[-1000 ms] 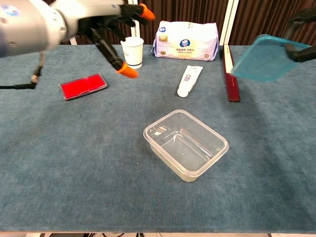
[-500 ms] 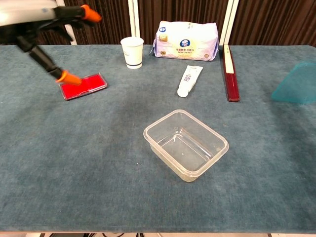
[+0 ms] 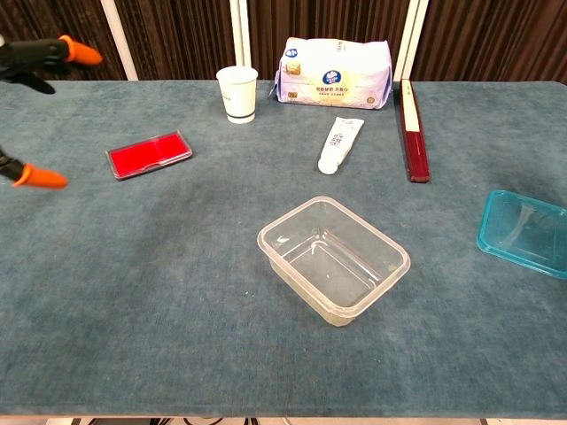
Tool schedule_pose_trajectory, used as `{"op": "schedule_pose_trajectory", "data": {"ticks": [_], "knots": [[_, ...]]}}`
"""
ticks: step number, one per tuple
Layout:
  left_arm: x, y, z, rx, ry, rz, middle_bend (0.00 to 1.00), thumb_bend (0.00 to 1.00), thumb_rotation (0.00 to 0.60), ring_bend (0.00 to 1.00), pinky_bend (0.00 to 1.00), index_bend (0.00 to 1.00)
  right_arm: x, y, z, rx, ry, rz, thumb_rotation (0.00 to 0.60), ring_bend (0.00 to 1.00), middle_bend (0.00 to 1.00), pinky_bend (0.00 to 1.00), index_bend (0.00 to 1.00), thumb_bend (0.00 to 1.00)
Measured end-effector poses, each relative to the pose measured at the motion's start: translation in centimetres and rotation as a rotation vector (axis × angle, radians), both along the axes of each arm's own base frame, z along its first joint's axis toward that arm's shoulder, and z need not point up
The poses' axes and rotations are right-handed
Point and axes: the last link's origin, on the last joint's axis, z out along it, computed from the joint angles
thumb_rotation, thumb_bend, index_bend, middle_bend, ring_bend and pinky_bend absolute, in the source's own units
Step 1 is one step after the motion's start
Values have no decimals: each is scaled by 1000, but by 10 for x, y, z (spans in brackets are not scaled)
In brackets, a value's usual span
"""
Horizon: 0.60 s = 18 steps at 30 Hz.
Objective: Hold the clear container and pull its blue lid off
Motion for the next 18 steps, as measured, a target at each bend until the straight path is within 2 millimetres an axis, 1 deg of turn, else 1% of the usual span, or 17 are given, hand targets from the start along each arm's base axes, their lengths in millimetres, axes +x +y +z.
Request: {"op": "schedule_pose_trajectory", "data": {"ticks": [3, 7, 10, 14, 18], "knots": [[-9, -12, 4, 19, 22, -9, 3, 5, 600, 0, 77, 20, 0, 12, 7, 25, 26, 18, 600, 0, 0, 0, 0, 274], [-25, -29, 15, 70, 69, -15, 0, 8, 600, 0, 45, 17, -5, 34, 19, 78, 96, 32, 600, 0, 0, 0, 0, 252], [-41, -43, 26, 124, 118, -13, 0, 6, 600, 0, 12, 3, -10, 52, 27, 105, 145, 45, 600, 0, 0, 0, 0, 230], [-66, -60, 42, 215, 210, -16, 0, 1, 600, 0, 0, 0, -21, 85, 37, 139, 210, 57, 600, 0, 0, 0, 0, 203], [-87, -73, 53, 284, 287, -41, 0, 0, 600, 0, 0, 0, -33, 106, 47, 162, 273, 56, 600, 0, 0, 0, 0, 195]]}}
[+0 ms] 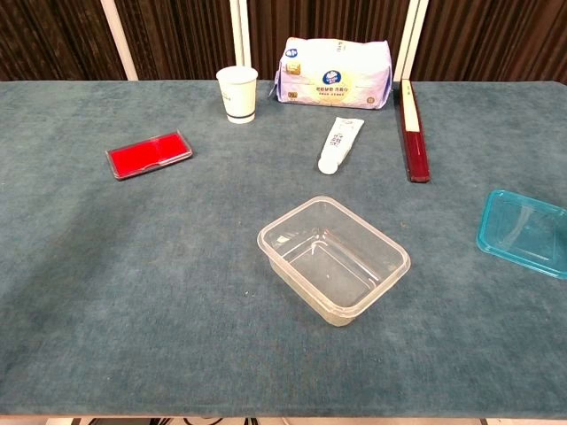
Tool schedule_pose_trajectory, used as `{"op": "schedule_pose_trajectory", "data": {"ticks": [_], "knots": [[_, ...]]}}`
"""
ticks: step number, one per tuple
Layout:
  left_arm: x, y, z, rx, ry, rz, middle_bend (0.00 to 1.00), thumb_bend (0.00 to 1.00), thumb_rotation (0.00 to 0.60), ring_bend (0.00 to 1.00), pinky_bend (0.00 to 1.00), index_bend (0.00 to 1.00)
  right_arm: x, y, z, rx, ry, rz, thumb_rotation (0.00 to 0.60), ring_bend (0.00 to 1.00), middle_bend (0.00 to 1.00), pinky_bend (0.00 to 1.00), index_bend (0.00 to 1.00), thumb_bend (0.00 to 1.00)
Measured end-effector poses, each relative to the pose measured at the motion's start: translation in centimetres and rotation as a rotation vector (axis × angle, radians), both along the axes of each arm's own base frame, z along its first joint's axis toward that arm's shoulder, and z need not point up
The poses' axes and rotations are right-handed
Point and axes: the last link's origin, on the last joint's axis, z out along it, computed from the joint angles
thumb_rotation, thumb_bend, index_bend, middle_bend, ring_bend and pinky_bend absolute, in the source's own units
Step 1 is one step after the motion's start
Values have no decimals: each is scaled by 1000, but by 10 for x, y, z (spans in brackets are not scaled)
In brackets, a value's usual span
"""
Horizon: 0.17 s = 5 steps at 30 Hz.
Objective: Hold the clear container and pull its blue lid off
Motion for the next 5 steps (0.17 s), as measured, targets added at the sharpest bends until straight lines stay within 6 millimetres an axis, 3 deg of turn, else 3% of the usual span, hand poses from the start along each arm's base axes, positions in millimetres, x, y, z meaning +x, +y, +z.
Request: {"op": "schedule_pose_trajectory", "data": {"ticks": [5], "knots": [[-22, -12, 5, 21, 15, 37, 0, 0, 600, 0, 0, 0, -1, 2, 4, 2, -6, 14, 600, 0, 0, 0, 0, 194]]}}
